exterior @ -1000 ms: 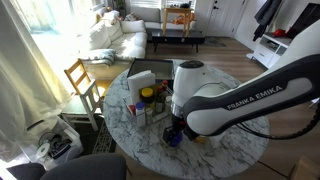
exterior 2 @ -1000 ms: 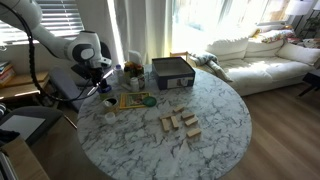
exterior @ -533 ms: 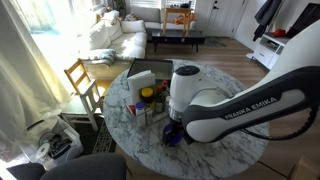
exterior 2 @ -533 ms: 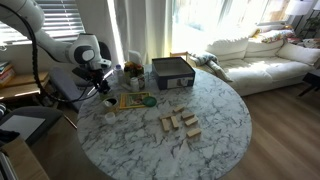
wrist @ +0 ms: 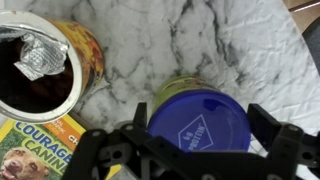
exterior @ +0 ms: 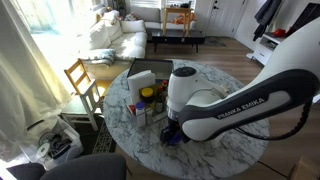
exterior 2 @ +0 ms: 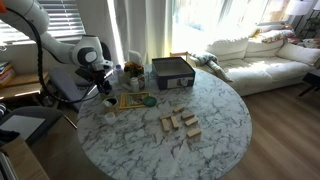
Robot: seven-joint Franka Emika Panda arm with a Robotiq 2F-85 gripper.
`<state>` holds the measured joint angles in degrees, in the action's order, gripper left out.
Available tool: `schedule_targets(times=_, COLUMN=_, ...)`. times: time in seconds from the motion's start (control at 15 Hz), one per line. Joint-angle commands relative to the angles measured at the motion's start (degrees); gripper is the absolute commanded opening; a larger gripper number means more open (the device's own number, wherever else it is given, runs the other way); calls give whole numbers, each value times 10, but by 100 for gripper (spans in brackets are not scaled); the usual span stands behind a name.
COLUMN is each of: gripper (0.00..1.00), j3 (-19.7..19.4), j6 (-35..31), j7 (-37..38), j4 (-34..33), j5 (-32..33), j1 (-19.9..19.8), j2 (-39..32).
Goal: Pick up the yellow can with a blue lid and put it on the yellow can without the lid and then pick up the measuring cup and put it on top of the stacked yellow cans
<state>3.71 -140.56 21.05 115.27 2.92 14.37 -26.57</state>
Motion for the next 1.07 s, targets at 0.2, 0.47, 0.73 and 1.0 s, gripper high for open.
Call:
schedule_targets(times=0.2, gripper=100, j3=-1, j6=-33, j7=0, j4=-15, j5=-14, j1=-2, j2=-30)
schedule_targets(times=0.47, gripper=100, j3=-9, j6=-93, j7=24, j4=-5, j5=-20, j1=2, j2=-38)
schedule_targets(times=0.73, gripper=100, j3=-5, j6=-166, j7=25, j4=6, j5=-48, j1=-4, j2=-47)
schedule_targets(times=1.0, gripper=72, j3=0, j6=-219, j7=10, j4=24, j5=-73, j1=-11, j2=-46)
